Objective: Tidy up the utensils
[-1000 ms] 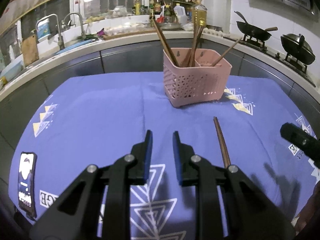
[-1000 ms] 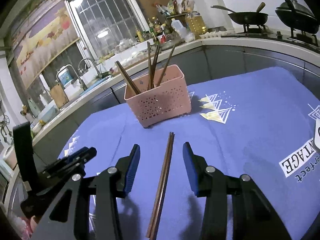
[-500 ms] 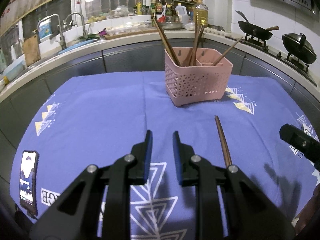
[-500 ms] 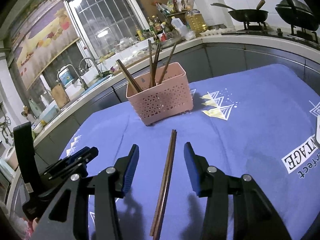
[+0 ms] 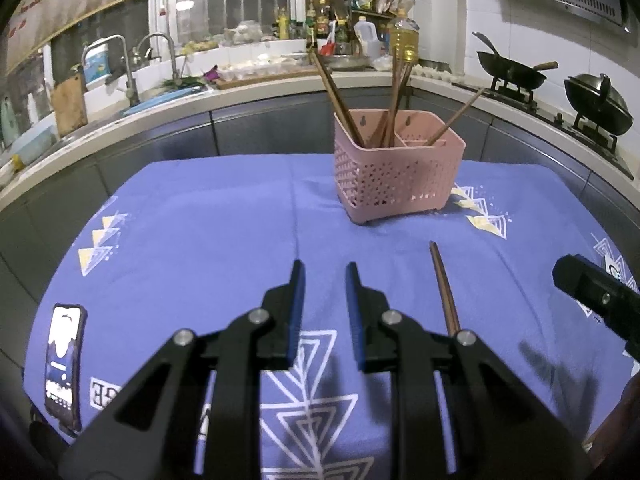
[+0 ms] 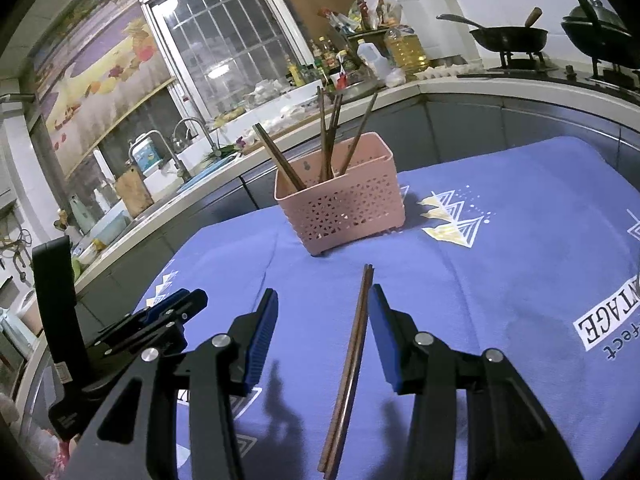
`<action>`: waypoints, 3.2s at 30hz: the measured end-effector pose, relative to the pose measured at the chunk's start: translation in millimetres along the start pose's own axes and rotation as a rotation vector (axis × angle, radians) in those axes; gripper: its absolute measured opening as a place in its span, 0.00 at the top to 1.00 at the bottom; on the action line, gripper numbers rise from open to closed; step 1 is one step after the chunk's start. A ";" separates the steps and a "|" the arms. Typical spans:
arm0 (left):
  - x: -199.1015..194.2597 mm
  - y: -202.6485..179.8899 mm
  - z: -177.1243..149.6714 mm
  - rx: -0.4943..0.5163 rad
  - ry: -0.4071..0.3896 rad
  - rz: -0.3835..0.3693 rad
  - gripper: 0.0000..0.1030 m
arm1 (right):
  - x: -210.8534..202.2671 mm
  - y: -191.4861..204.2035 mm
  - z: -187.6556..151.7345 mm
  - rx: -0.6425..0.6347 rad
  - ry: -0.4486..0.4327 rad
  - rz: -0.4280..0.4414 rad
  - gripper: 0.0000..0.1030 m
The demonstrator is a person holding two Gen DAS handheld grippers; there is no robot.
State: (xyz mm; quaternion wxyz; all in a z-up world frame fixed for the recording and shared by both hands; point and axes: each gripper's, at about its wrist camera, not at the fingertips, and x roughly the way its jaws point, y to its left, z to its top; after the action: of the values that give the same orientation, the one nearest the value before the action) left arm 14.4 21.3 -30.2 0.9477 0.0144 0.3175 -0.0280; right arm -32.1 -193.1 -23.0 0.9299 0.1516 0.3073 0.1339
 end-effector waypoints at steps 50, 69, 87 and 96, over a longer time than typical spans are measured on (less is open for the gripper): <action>0.5 -10.5 -0.3 0.010 0.019 -0.016 0.56 | 3.2 1.0 -6.1 0.033 0.024 -0.010 0.49; 2.8 -11.8 -2.4 0.015 0.024 -0.018 0.56 | 7.3 -2.1 -8.7 0.040 0.038 -0.009 0.49; 9.2 -2.1 -9.5 0.010 0.047 -0.010 0.56 | 12.0 -5.8 -7.7 0.039 0.055 -0.009 0.49; 11.7 -1.8 -10.4 0.012 0.057 -0.006 0.56 | 15.5 -8.8 -9.6 0.046 0.069 -0.013 0.49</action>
State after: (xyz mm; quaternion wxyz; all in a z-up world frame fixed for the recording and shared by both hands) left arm 17.4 19.4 -45.6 0.9382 0.0197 0.3441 -0.0323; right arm -24.5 -194.0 -41.8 0.9159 0.1661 0.3430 0.1260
